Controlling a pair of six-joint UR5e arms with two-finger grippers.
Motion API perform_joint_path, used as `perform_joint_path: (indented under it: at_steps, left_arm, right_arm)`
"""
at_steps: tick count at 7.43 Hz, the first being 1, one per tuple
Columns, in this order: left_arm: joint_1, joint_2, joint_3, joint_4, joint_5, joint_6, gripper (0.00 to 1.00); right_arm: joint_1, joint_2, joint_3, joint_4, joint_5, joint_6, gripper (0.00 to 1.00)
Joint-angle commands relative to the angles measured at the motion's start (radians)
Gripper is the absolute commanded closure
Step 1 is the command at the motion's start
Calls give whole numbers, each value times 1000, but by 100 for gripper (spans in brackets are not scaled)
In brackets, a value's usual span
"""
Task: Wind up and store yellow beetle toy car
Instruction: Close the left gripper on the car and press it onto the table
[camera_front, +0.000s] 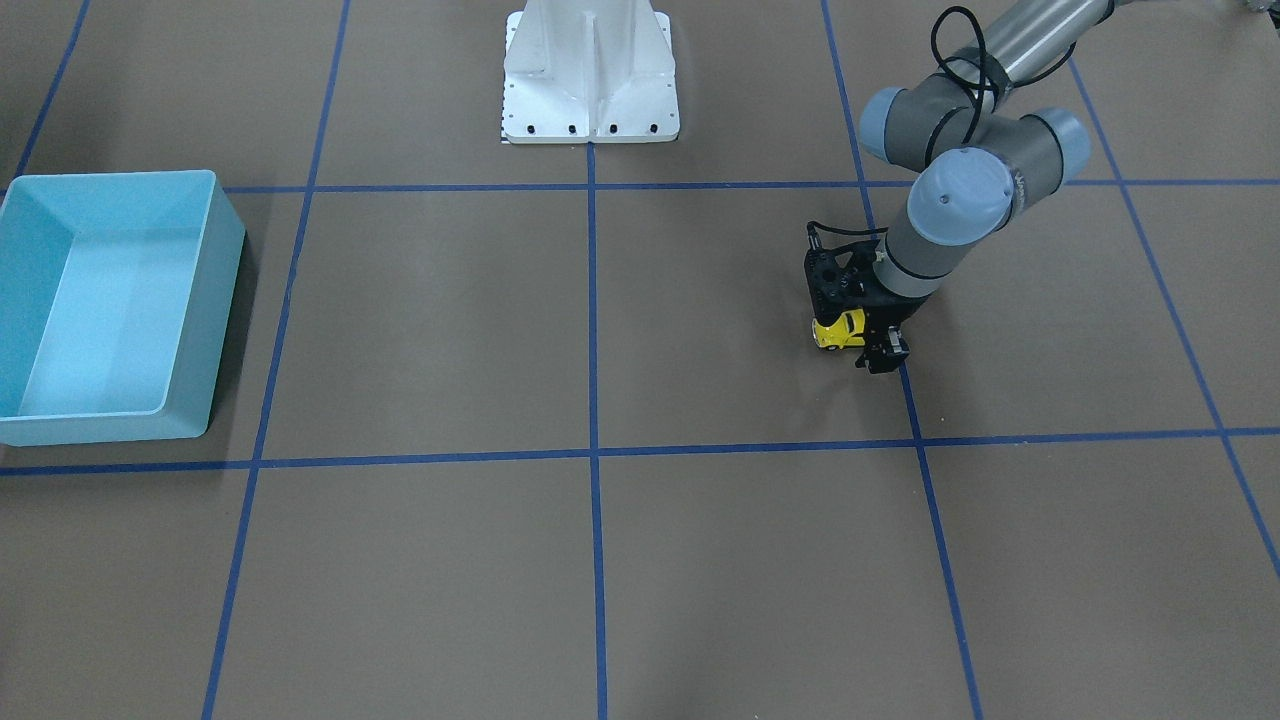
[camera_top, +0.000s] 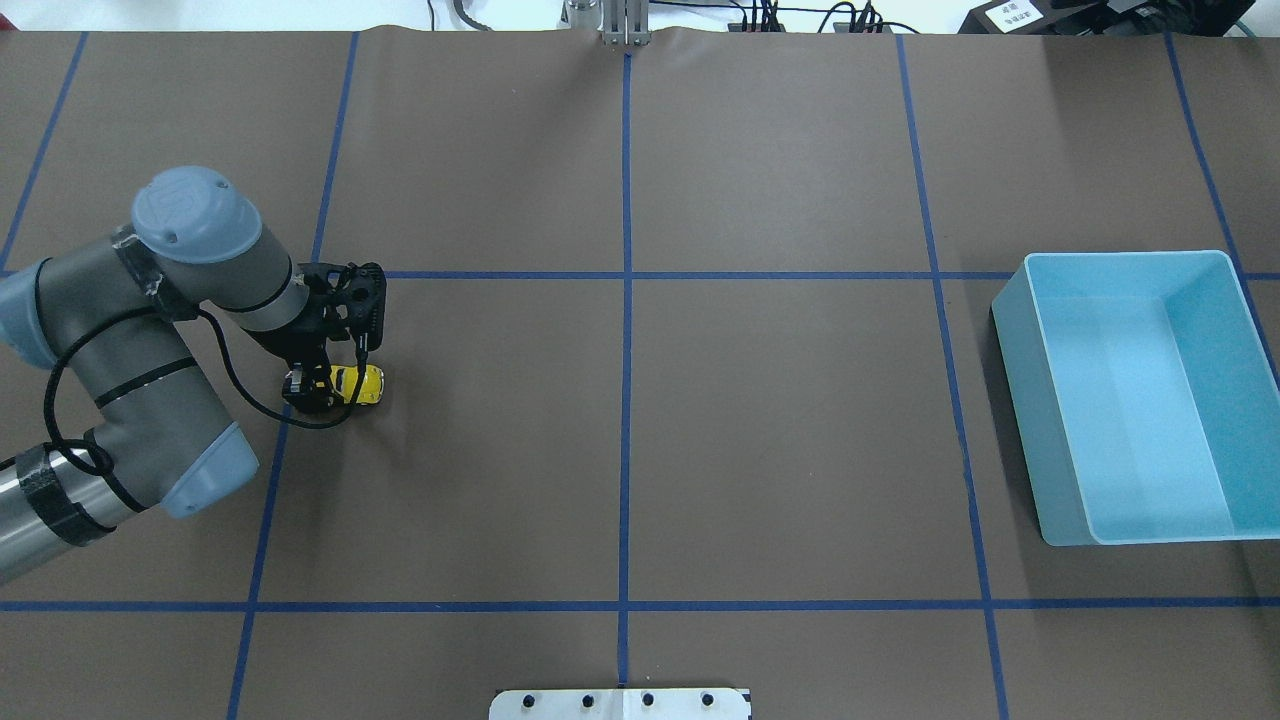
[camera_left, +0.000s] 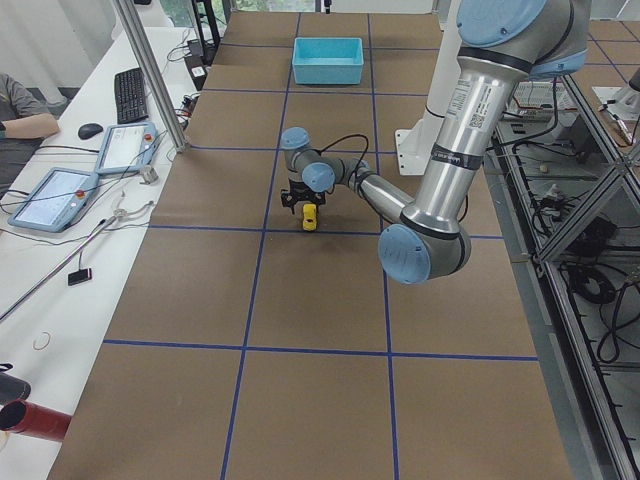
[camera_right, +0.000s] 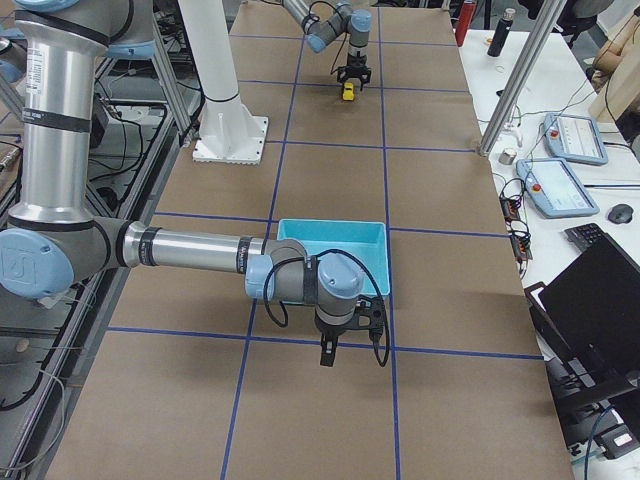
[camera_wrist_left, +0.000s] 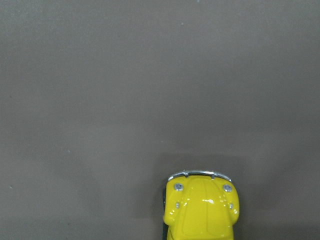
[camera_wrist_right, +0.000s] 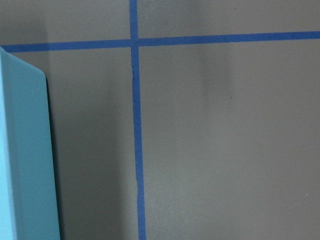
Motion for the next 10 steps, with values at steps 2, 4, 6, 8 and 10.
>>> perform_joint_path:
  at_steps: [2, 4, 6, 8, 10]
  left_arm:
    - [1, 0, -4, 0, 0, -1, 95]
    - [0, 0, -17, -11, 0, 1, 100]
    - [-3, 9, -57, -9, -2, 1, 100]
    - [-7, 15, -97, -9, -2, -1, 100]
    - [-1, -1, -138, -3, 0, -83, 100]
  right_arm:
    - [-1, 2, -16, 0, 2, 5, 0]
    - [-1, 4, -11, 1, 4, 4, 0]
    - [-1, 4, -16, 0, 4, 2, 0]
    - [-1, 2, -19, 0, 2, 1, 0]
    - [-1, 4, -31, 0, 4, 2, 0]
